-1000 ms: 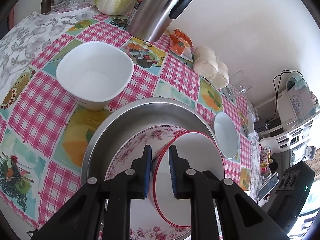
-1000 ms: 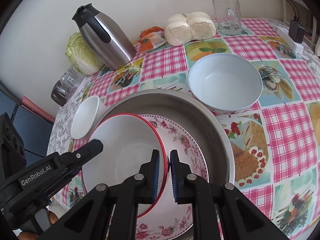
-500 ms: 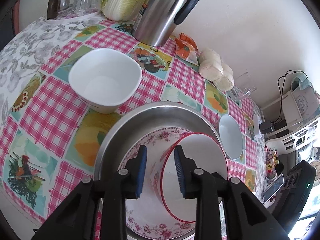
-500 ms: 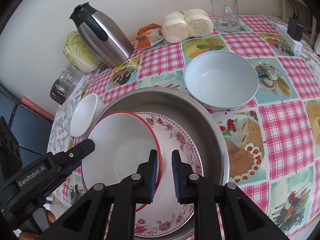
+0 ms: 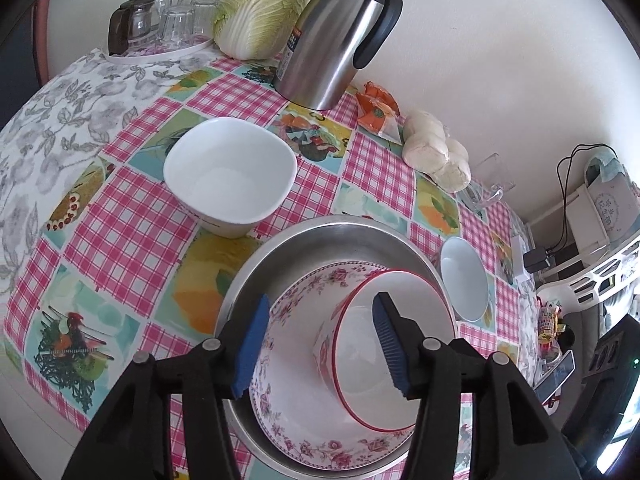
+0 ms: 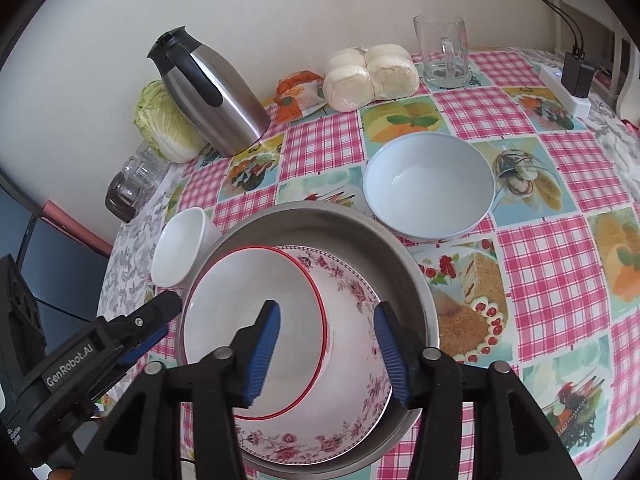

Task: Organize plates and bowls
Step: 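Open both grippers and withdraw them from the bowl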

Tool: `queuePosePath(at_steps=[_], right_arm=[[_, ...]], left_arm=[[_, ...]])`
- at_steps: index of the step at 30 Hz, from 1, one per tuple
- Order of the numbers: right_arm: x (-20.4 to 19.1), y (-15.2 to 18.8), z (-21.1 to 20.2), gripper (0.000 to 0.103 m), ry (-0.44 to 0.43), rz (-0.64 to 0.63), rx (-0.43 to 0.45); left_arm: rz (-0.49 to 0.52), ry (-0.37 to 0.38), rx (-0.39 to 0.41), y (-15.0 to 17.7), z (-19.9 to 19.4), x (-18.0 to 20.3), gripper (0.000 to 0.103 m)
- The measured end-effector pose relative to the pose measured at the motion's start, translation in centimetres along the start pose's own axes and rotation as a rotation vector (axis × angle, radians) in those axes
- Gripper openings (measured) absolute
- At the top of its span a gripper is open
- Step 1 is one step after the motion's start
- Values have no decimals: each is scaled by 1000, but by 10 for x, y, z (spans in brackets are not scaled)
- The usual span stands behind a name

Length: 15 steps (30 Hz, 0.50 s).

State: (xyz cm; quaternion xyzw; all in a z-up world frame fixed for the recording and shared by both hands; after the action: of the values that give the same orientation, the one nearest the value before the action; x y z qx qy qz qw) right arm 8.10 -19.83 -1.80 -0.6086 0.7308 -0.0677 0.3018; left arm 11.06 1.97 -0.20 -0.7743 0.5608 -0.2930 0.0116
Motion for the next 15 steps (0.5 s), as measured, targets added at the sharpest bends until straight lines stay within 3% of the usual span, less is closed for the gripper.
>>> queuePosePath(at_steps=[3, 15], right_arm=[[1, -1, -2, 65, 12, 1, 7], [10, -1, -2, 83, 53, 21, 4]], left_arm=[[10, -25, 14, 1, -2, 0, 70], [0, -117, 70, -3, -6, -10, 87]])
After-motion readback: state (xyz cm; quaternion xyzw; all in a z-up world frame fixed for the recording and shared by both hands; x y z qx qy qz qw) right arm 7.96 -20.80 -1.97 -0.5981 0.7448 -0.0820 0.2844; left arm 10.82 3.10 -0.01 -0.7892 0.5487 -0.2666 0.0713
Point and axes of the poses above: each gripper's, at about its wrist camera, not at the fingertips, and z roughly the way its jaws point, x to its right, y to its underside, the point moved 1 cm from there along z, roughly the way its jaws point, and after that the axes turned 7 degrees about -z, right-handed, at the moved point
